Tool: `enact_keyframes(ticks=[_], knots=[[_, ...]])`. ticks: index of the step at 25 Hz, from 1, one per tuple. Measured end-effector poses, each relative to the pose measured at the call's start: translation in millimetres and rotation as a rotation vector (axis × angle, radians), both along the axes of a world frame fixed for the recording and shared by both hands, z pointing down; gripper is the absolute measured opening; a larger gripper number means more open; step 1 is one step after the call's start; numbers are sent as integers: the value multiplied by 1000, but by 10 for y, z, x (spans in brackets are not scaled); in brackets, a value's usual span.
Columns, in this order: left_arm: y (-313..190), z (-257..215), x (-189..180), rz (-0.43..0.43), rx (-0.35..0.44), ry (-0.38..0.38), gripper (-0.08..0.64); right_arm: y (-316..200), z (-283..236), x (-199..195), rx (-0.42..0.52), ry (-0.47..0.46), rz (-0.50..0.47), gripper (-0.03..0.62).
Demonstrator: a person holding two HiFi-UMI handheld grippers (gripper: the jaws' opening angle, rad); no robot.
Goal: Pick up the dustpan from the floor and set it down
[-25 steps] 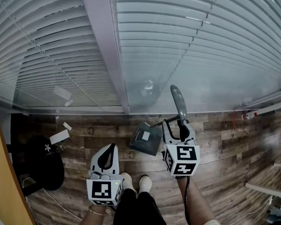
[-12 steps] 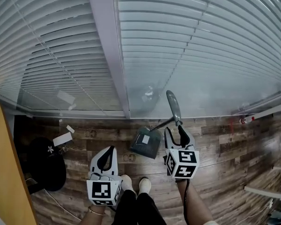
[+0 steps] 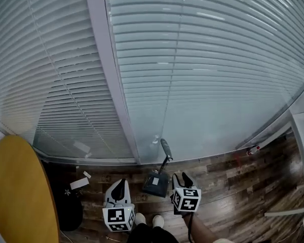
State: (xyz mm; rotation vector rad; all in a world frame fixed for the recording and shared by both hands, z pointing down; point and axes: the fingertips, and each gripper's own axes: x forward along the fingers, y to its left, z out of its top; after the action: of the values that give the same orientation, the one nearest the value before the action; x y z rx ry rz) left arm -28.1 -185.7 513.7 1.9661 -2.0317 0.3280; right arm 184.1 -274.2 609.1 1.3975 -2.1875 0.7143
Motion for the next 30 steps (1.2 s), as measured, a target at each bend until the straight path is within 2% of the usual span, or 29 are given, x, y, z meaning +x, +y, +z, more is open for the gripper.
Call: enact_keyframes(ticks=[6, 10, 14, 20, 26, 30], knots=[[-31, -585, 302, 15, 71, 4, 18, 19, -845, -37, 88, -76, -47, 98], [-204, -942, 329, 29, 136, 8, 18, -81, -1256, -76, 156, -81, -72, 56], [-132, -1230, 250, -3, 169, 34, 18, -7, -1484, -71, 172, -72, -77, 43], [-198, -1473, 218, 38, 171, 50, 18, -5, -1874, -92, 216, -53, -41, 41], [-156, -1475, 229, 107, 155, 51, 18, 131, -2009, -180, 233, -31, -27, 32], [-178, -1445, 184, 121, 148, 51, 18, 127, -2056, -192, 246, 9, -17, 32]])
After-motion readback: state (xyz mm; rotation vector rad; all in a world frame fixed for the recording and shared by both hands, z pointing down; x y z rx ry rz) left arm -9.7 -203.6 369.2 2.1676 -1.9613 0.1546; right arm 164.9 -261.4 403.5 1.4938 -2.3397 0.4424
